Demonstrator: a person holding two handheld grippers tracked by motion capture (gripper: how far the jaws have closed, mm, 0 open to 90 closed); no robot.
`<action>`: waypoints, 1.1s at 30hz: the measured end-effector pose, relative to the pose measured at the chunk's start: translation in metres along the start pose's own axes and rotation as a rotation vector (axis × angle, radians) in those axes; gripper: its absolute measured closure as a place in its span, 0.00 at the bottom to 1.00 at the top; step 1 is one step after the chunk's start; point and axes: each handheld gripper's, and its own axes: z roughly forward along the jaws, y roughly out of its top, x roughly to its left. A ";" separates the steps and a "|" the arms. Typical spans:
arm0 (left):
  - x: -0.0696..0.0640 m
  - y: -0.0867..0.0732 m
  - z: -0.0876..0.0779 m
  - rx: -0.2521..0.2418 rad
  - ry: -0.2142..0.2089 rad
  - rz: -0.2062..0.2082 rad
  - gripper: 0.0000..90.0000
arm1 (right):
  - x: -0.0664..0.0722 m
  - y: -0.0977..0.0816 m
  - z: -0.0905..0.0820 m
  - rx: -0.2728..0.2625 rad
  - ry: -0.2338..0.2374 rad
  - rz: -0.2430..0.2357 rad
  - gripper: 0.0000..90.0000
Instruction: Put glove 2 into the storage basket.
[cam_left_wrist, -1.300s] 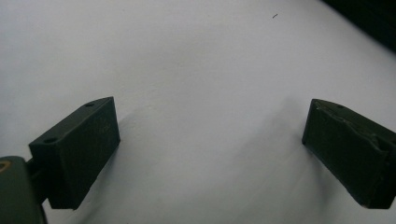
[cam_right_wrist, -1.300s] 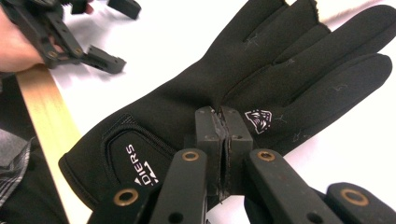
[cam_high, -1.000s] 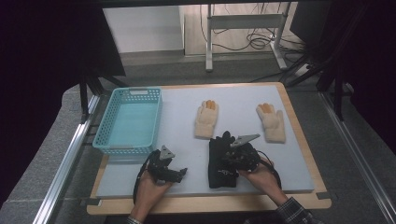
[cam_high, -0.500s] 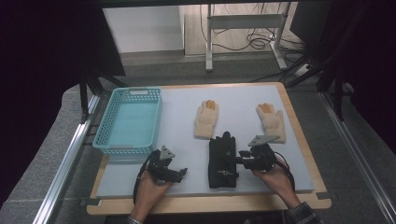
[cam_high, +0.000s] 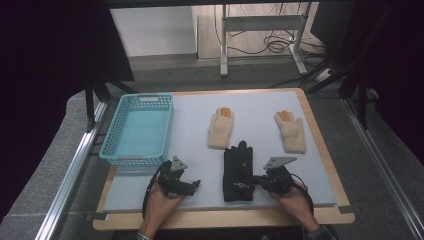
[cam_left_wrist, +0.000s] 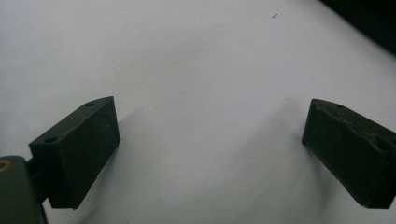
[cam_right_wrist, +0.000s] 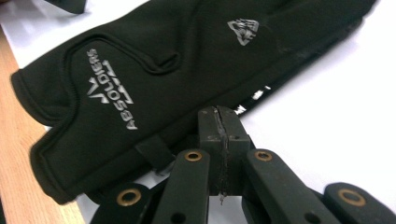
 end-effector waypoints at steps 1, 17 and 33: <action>0.000 0.000 0.000 0.000 0.000 -0.001 0.05 | 0.001 0.001 0.001 0.002 0.000 -0.003 0.98; 0.005 -0.007 -0.009 0.024 0.025 0.018 0.02 | 0.028 0.020 0.028 0.004 0.036 -0.064 0.95; 0.008 -0.010 -0.008 0.003 0.001 -0.001 0.03 | 0.037 0.029 0.034 -0.006 0.032 -0.074 0.85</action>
